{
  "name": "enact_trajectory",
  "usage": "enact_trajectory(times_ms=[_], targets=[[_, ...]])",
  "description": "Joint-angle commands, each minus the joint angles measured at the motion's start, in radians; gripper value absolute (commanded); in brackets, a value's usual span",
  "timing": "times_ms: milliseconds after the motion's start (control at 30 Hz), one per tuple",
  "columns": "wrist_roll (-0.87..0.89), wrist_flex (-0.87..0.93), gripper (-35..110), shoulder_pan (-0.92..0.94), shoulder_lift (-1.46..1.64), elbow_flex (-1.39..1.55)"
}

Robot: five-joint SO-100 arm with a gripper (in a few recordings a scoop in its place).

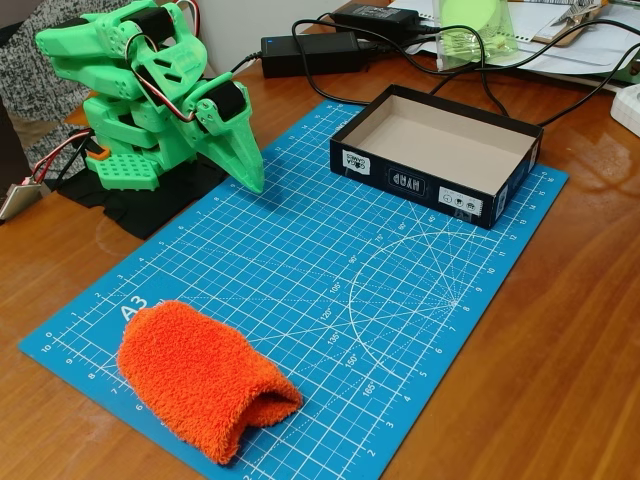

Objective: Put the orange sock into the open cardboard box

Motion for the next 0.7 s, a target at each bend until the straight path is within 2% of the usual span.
enact_trajectory(times_ms=[0,167,200,267,300,333,400,433,567,667], targets=[[-0.032,0.003,0,-0.008,0.015,0.000],[-0.072,-0.002,0,-0.032,0.015,0.003],[-0.124,-0.003,0,-0.074,0.015,0.002],[-0.523,0.043,1,-0.250,0.014,0.034],[-0.598,0.098,0,-0.295,0.014,0.034],[-0.554,0.087,0,-0.272,0.014,0.028],[-0.311,0.037,0,-0.109,0.015,0.009],[-0.252,0.023,0,-0.051,0.015,-0.002],[-0.356,0.138,5,0.021,0.011,-0.135],[-0.410,0.149,4,0.054,-0.138,-0.276]])
